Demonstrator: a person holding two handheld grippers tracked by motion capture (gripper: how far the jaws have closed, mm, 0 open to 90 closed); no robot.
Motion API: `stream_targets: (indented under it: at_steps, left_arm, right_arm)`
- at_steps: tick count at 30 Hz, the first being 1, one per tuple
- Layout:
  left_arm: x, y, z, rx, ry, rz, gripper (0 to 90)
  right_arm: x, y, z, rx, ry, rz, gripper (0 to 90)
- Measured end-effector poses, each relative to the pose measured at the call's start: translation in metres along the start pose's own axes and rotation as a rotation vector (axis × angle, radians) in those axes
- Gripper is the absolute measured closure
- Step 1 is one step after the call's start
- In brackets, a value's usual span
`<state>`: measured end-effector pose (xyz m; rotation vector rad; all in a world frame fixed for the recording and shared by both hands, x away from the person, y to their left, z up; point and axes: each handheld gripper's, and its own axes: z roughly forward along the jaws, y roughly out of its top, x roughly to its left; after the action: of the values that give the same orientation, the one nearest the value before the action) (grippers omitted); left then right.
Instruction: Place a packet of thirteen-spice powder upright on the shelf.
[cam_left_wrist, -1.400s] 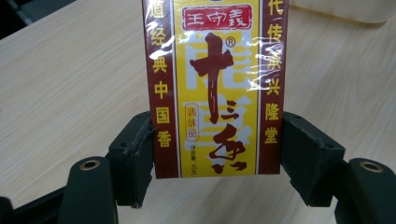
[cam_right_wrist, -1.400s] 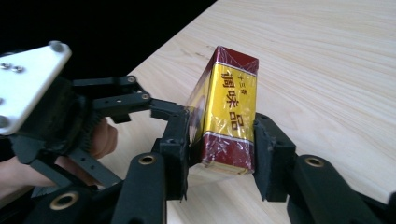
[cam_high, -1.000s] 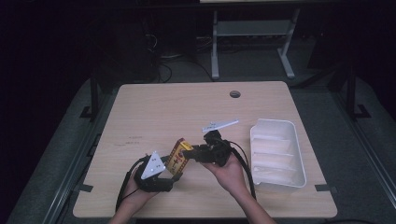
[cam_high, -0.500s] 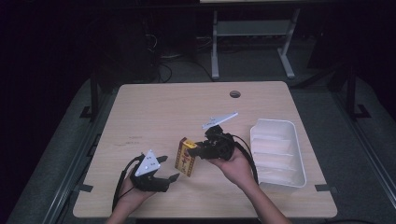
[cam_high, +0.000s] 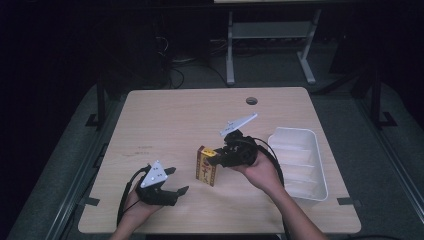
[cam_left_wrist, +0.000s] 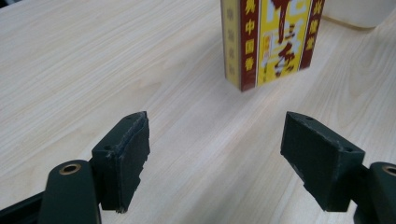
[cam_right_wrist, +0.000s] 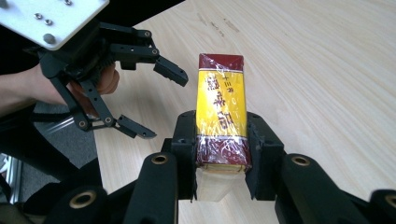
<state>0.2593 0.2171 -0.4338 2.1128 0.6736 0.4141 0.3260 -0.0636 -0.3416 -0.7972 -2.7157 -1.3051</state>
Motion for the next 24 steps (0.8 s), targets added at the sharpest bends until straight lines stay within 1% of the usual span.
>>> stream_targets:
  at_steps: [2, 5, 6, 7, 8, 9, 11, 13, 14, 15, 17, 18, 19, 21, 22, 24]
  left_arm:
    - [0.001, -0.001, 0.0, 0.001, -0.005, -0.003, 23.0]
    - [0.002, -0.001, -0.002, 0.0, -0.007, -0.009, 22.7]
    - [0.002, -0.001, -0.002, 0.0, -0.007, -0.009, 22.8]
    - [0.003, -0.002, -0.003, -0.002, -0.008, -0.012, 22.8]
    - [0.003, -0.002, -0.003, -0.002, -0.008, -0.012, 22.8]
    - [0.004, -0.003, -0.004, 0.002, -0.007, -0.014, 22.7]
    - [0.005, -0.004, -0.005, 0.002, -0.006, -0.017, 22.7]
    - [0.007, -0.005, -0.006, 0.004, -0.006, -0.018, 22.7]
    - [0.007, -0.005, -0.006, 0.004, -0.006, -0.021, 22.7]
    - [0.008, -0.005, -0.006, 0.003, -0.007, -0.025, 22.7]
    - [0.01, -0.006, -0.007, 0.001, -0.01, -0.032, 22.7]
    - [0.011, -0.006, -0.008, -0.003, -0.007, -0.039, 22.7]
    - [0.011, -0.006, -0.008, -0.003, -0.007, -0.039, 22.7]
    - [0.012, -0.007, -0.009, -0.006, -0.006, -0.045, 22.7]
    - [0.013, -0.007, -0.009, -0.005, -0.006, -0.045, 22.7]
    - [0.013, -0.007, -0.01, -0.003, -0.005, -0.046, 22.8]
  right_arm:
    - [-0.001, 0.001, -0.003, 0.009, 0.001, -0.012, 68.3]
    - [-0.003, 0.003, -0.007, 0.022, 0.006, -0.044, 68.3]
    - [-0.003, 0.003, -0.007, 0.022, 0.006, -0.044, 68.3]
    - [-0.004, 0.003, -0.009, 0.033, 0.007, -0.057, 68.3]
    - [-0.004, 0.003, -0.009, 0.033, 0.007, -0.057, 68.3]
    - [-0.006, 0.003, -0.013, 0.045, 0.005, -0.073, 68.3]
    - [-0.006, 0.003, -0.014, 0.05, 0.003, -0.08, 68.3]
    - [-0.009, 0.004, -0.021, 0.061, 0.006, -0.106, 68.3]
    - [-0.009, 0.004, -0.021, 0.061, 0.006, -0.106, 68.3]
    - [-0.011, 0.005, -0.026, 0.071, 0.008, -0.117, 68.3]
    - [-0.012, 0.005, -0.028, 0.074, 0.005, -0.121, 68.3]
    - [-0.013, 0.005, -0.033, 0.078, -0.003, -0.132, 68.4]
    - [-0.013, 0.005, -0.033, 0.078, -0.003, -0.132, 68.4]
    - [-0.016, 0.004, -0.042, 0.084, -0.004, -0.143, 68.3]
    - [-0.016, 0.004, -0.042, 0.084, -0.004, -0.143, 68.3]
    - [-0.019, 0.002, -0.048, 0.089, -0.006, -0.159, 68.3]
